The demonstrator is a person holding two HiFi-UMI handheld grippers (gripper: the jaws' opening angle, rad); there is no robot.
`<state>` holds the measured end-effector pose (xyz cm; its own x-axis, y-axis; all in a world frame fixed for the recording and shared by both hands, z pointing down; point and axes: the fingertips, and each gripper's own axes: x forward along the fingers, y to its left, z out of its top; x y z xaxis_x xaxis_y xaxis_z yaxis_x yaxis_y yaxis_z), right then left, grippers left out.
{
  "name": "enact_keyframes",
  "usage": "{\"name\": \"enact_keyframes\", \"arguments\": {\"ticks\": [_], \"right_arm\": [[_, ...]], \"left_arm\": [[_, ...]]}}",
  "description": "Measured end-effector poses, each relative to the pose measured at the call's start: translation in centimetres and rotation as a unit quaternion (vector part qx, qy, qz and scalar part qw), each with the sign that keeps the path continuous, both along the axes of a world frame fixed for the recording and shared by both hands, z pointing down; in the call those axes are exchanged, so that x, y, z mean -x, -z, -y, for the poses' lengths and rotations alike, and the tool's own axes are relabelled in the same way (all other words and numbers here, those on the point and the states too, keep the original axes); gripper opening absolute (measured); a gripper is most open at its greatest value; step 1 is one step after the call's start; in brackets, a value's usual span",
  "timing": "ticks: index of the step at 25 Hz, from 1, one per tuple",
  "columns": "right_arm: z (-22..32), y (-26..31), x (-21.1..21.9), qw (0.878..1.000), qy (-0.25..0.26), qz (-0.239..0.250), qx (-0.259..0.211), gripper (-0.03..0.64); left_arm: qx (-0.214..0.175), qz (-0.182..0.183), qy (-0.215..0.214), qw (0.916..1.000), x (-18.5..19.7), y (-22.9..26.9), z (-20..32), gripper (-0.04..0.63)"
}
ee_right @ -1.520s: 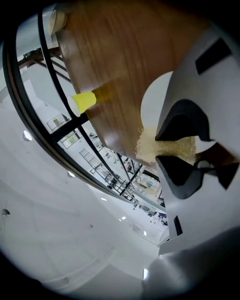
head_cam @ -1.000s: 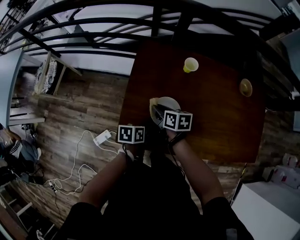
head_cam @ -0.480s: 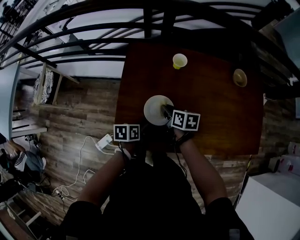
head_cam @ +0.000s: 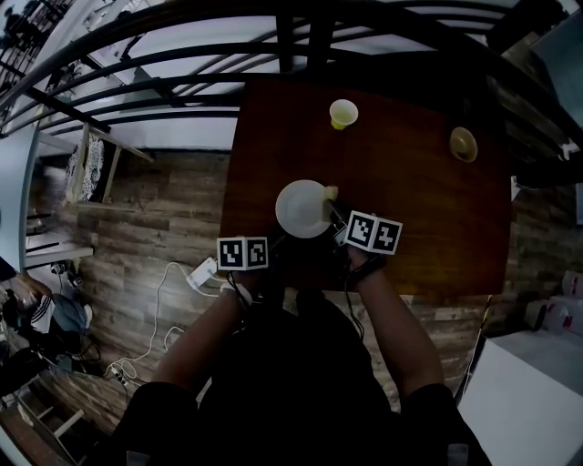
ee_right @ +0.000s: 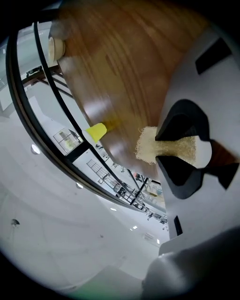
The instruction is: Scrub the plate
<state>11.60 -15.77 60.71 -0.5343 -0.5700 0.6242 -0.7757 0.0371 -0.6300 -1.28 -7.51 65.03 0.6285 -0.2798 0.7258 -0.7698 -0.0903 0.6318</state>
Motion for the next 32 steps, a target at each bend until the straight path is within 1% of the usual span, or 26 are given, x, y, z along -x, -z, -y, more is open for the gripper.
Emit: {"name": "enact_keyframes", "arguments": {"ticks": [3,6,10,13,17,20,23,25,28,32], "right_arm": [[0.2,0.5,1.7,1.000,0.004,0.016,-0.005,0.109],[0.0,0.9,4.4,0.999,0.020,0.025,-0.007,0.110],[-0.4,1.1,8.9,0.998,0.061,0.020,-0.012,0.110],[-0.6,0.9,11.6,0.996,0.091,0.021,-0.011,0.110],[-0.8,0.1,13.5,0.994,0.107,0.025,-0.001,0.110],[-0.9,-0.5,14.5,0.993,0.113,0.027,0.007,0.110],[-1.0,-1.2,14.9,0.993,0.115,0.025,0.014,0.110],[-1.0,-1.4,14.3,0.994,0.110,0.023,0.015,0.110],[-1.2,-1.4,12.5,0.995,0.098,0.022,0.016,0.110],[-1.4,-1.7,10.0,0.997,0.077,0.020,0.019,0.109]], "left_arm": [[0.000,-0.002,0.003,1.0000,0.3,0.1,-0.1,0.094],[0.003,-0.005,0.006,1.0000,1.0,0.1,-0.7,0.094],[0.001,0.002,0.005,1.0000,2.3,-0.1,-1.3,0.093],[-0.001,-0.001,0.005,1.0000,2.4,-0.2,-1.2,0.093],[0.005,-0.013,0.002,0.9999,2.4,-0.3,-1.3,0.093],[0.006,-0.016,0.001,0.9999,2.8,-0.4,-1.4,0.092],[0.006,-0.015,0.002,0.9999,3.3,-0.6,-1.3,0.092],[0.006,-0.015,0.004,0.9999,3.3,-0.6,-1.3,0.092],[0.006,-0.013,0.005,0.9999,2.8,-0.4,-1.4,0.091],[0.004,0.000,0.003,1.0000,2.4,-0.5,-1.5,0.091]]}}
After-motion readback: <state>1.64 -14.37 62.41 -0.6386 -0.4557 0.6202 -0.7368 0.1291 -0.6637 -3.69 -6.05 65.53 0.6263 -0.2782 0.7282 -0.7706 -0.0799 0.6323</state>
